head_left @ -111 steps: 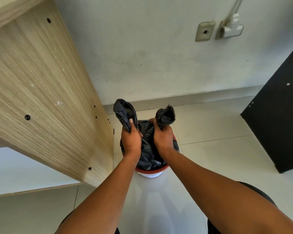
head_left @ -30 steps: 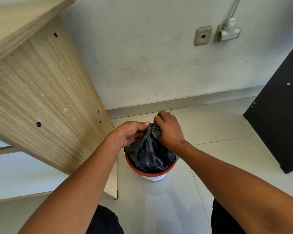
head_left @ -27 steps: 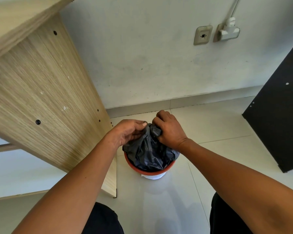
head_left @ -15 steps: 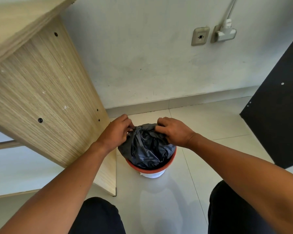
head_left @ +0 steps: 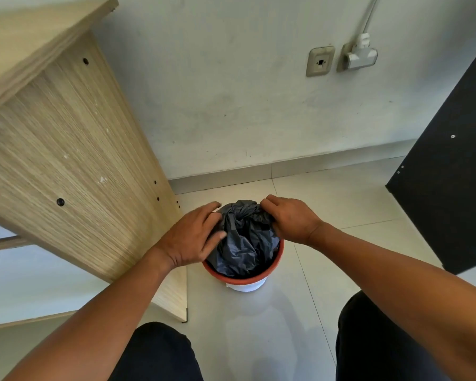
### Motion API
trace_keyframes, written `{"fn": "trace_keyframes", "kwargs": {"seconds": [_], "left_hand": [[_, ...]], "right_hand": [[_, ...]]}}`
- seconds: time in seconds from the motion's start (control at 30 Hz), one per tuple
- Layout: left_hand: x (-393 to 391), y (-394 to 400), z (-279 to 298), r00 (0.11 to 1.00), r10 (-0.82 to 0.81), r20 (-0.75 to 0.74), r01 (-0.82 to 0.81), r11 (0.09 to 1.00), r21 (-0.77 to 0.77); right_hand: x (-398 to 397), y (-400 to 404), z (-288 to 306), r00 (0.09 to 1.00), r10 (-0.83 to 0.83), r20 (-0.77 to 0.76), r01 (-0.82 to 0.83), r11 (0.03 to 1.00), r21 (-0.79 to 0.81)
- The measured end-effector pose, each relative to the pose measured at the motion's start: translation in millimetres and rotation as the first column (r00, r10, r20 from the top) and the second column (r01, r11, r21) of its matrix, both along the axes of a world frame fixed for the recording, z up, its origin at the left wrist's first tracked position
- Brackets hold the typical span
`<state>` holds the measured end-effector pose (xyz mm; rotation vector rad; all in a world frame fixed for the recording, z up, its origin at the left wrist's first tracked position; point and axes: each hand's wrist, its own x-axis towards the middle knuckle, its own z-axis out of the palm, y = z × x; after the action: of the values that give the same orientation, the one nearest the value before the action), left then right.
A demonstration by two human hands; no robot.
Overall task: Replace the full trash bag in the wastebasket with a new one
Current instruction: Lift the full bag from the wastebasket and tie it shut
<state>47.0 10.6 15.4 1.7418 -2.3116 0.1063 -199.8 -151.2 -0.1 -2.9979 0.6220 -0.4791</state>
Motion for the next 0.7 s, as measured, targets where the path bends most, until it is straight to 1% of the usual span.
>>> {"fn": "trace_keyframes", "kwargs": {"seconds": [0.07, 0.13, 0.23, 0.27, 0.3, 0.33, 0.4, 0.47, 0.5, 0.53, 0.6, 0.63, 0.7], "left_hand": [[-6.4, -0.1, -2.8, 0.999, -0.050, -0.001, 0.050, 0.998, 0.037], [-8.2, -6.8, -10.4, 0.995, -0.074, 0.073, 0.070, 0.997, 0.044], [-9.5, -15.2, -20.9, 0.985, -0.070, 0.158, 0.064, 0.997, 0.038], [-11.4, -15.8, -22.0, 0.981, -0.063, 0.181, 0.055, 0.997, 0.046], [-13.7, -16.1, -22.8, 0.977, -0.054, 0.207, 0.045, 0.998, 0.050], [-15.5, -15.2, -23.8, 0.972, -0.046, 0.229, 0.036, 0.998, 0.048], [-17.7, -13.7, -26.8, 0.965, -0.047, 0.256, 0.039, 0.999, 0.036], [-17.2, -12.0, -31.9, 0.962, -0.065, 0.265, 0.058, 0.998, 0.035], [-16.1, -11.0, -35.5, 0.961, -0.073, 0.266, 0.068, 0.997, 0.029], [-15.4, -10.0, -38.2, 0.961, -0.076, 0.265, 0.073, 0.997, 0.023], [-14.7, -8.0, -41.8, 0.963, -0.076, 0.260, 0.076, 0.997, 0.012], [-14.4, -7.4, -43.9, 0.964, -0.078, 0.255, 0.081, 0.997, 0.001], [-13.4, -6.6, -47.5, 0.967, -0.083, 0.239, 0.088, 0.996, -0.012]], "right_hand": [[5.8, 7.2, 1.8, 0.998, -0.035, 0.057, 0.030, 0.997, 0.073], [12.9, 14.0, 2.6, 0.977, -0.142, 0.159, 0.108, 0.973, 0.205], [25.3, 26.3, 3.7, 0.890, -0.344, 0.299, 0.184, 0.872, 0.454], [28.6, 29.1, 2.8, 0.873, -0.380, 0.307, 0.189, 0.842, 0.505], [30.9, 32.3, 1.6, 0.876, -0.385, 0.291, 0.190, 0.829, 0.526], [32.3, 35.1, -1.0, 0.897, -0.355, 0.264, 0.182, 0.840, 0.512], [32.2, 39.5, -9.9, 0.953, -0.230, 0.196, 0.128, 0.896, 0.426], [29.7, 38.7, -18.9, 0.989, -0.120, 0.082, 0.090, 0.950, 0.299], [28.4, 37.5, -22.7, 0.995, -0.096, 0.003, 0.093, 0.971, 0.222], [27.9, 35.5, -27.1, 0.993, -0.094, -0.074, 0.104, 0.984, 0.147], [28.9, 31.9, -34.8, 0.979, -0.112, -0.169, 0.121, 0.992, 0.039], [30.4, 30.9, -37.4, 0.972, -0.118, -0.201, 0.126, 0.992, 0.026], [35.0, 30.3, -40.8, 0.963, -0.112, -0.246, 0.129, 0.990, 0.054]]}}
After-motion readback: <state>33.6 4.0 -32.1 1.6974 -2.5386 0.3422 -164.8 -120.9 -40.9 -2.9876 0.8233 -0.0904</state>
